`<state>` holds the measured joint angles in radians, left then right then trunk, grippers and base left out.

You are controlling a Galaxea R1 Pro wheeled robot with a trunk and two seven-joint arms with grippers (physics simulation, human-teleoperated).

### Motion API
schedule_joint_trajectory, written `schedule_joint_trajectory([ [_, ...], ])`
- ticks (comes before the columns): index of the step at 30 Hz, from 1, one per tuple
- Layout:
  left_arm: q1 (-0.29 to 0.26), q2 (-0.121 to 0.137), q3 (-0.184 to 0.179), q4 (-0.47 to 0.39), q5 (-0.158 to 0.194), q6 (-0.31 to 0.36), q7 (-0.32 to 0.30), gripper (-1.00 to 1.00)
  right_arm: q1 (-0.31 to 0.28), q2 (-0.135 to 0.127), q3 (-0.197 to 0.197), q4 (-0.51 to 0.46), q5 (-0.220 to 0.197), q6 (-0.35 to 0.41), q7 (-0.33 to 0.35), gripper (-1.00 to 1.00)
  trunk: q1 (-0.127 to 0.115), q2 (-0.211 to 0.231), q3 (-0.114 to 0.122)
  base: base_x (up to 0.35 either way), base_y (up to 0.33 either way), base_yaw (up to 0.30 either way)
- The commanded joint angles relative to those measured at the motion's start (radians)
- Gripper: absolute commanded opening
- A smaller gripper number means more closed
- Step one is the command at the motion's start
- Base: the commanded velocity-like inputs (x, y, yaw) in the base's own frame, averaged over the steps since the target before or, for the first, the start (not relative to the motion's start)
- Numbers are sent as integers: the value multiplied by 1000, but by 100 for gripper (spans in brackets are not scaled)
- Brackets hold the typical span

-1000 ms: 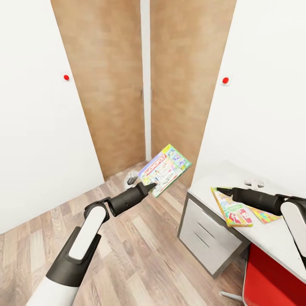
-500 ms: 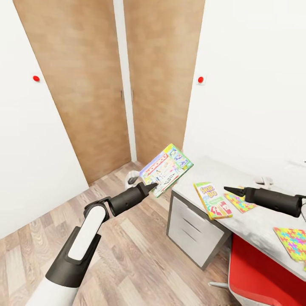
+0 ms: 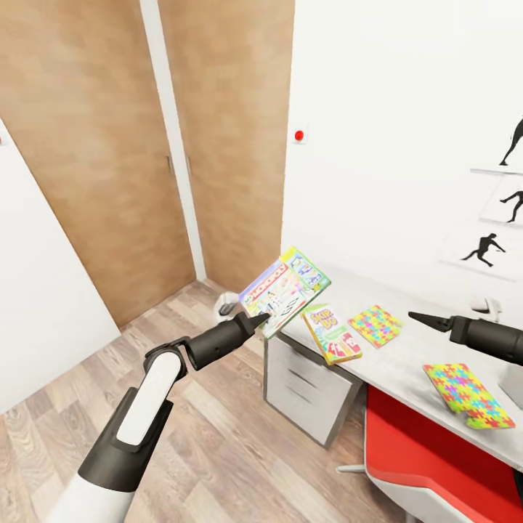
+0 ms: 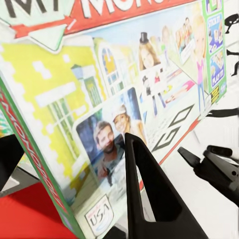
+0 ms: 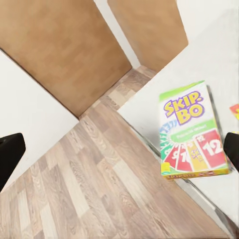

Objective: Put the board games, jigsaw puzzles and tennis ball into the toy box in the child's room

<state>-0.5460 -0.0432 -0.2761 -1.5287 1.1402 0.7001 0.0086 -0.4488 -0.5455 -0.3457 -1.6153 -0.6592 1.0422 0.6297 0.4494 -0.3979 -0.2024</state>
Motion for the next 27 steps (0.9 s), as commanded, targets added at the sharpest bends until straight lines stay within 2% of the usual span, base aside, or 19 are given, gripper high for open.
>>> schedule_joint_trajectory([
  [1, 0, 0, 1, 0, 7, 4, 0, -100, 1, -2, -7, 0, 5, 5, 10, 100, 1, -2, -2, 0, 0, -291],
  [12, 2, 2, 2, -2, 9, 14, -22, -100, 9, -9, -30, 0, 6, 5, 21, 100, 1, -2, -2, 0, 0, -291],
  [13, -2, 8, 10, -2, 9, 38, -55, -100, 10, -9, -31, 0, 5, 5, 22, 100, 1, -2, -2, 0, 0, -291],
  [14, -2, 8, 10, -2, 9, 38, -55, -100, 10, -9, -31, 0, 5, 5, 22, 100, 1, -2, -2, 0, 0, -291],
  [18, -17, 14, 32, 2, 5, 91, -118, -100, 10, -9, -32, 1, 5, 5, 22, 100, 1, -2, -2, 0, 0, -291],
  [27, -38, 18, 54, 8, -7, 149, -158, -100, 10, -7, -32, 1, 6, 5, 21, 100, 1, -2, -2, 0, 0, -291],
])
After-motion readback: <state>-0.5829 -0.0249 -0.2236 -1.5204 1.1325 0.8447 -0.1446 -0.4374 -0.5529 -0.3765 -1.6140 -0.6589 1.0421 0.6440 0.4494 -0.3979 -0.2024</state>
